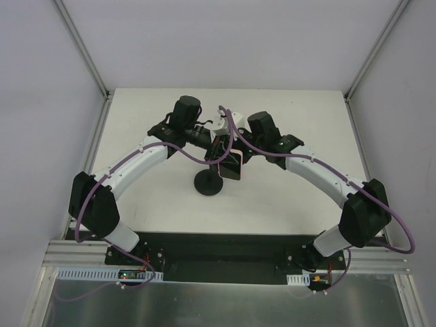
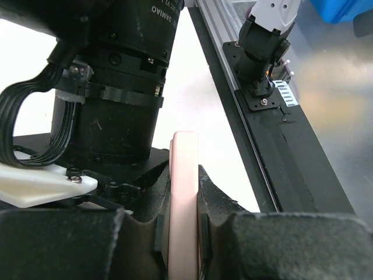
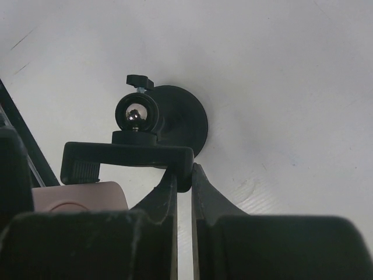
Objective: Place the phone on the phone stand
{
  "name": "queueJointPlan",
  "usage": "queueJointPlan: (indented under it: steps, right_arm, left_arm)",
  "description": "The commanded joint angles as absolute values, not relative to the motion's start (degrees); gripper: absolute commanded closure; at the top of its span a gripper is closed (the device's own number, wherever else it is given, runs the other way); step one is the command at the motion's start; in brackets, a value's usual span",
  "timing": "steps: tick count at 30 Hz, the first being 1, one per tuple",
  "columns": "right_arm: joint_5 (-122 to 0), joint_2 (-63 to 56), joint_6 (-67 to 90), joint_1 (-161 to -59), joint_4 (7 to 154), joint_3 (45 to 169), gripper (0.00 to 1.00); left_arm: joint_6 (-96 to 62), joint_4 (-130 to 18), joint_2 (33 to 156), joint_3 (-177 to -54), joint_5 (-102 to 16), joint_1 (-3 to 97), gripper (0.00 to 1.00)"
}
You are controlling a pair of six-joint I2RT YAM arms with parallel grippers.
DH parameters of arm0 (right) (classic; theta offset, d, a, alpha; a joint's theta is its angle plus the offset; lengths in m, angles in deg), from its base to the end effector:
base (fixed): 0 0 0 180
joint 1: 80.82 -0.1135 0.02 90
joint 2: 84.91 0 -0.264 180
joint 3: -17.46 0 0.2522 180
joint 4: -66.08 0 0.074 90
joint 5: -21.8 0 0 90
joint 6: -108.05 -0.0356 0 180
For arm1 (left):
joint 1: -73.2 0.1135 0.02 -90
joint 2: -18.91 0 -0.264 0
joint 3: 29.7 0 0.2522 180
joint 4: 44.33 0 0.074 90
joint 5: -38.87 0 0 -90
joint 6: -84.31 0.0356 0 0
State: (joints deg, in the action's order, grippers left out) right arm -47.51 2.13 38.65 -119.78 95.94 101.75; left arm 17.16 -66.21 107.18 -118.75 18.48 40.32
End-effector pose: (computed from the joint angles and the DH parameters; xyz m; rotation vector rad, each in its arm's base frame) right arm 0.2632 0.2290 0.3072 -1.2497 1.7530 0.5731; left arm 0.2715 -0.2152 0.3497 1.5076 1.1213 -1.2761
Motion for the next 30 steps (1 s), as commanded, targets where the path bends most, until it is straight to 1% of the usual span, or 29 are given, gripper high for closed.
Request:
queueJointPlan:
  steps: [1,16,26,30]
  right_arm:
    - [-42.0,0.1,37.0,-120.2,94.5,100.7,0.99]
    - [-37.2,0.3,36.6,-120.1,93.3,100.3,0.99]
    - [-33.0,-0.2,37.3,-120.1,92.8,99.7,0.99]
    - [-32.9,-0.8,37.3,-119.3,92.3,99.0,0.99]
  left_arm:
    - [21.6,-64.9,106.5,-119.7,20.1,41.2,1.00]
    - [20.8,-64.2,109.8,-122.9,21.7,41.0,1.00]
    - [18.5,-64.2,112.2,-125.5,25.9,41.2,1.00]
    - [20.8,-67.1,111.6,-124.2,24.5,42.3,1.00]
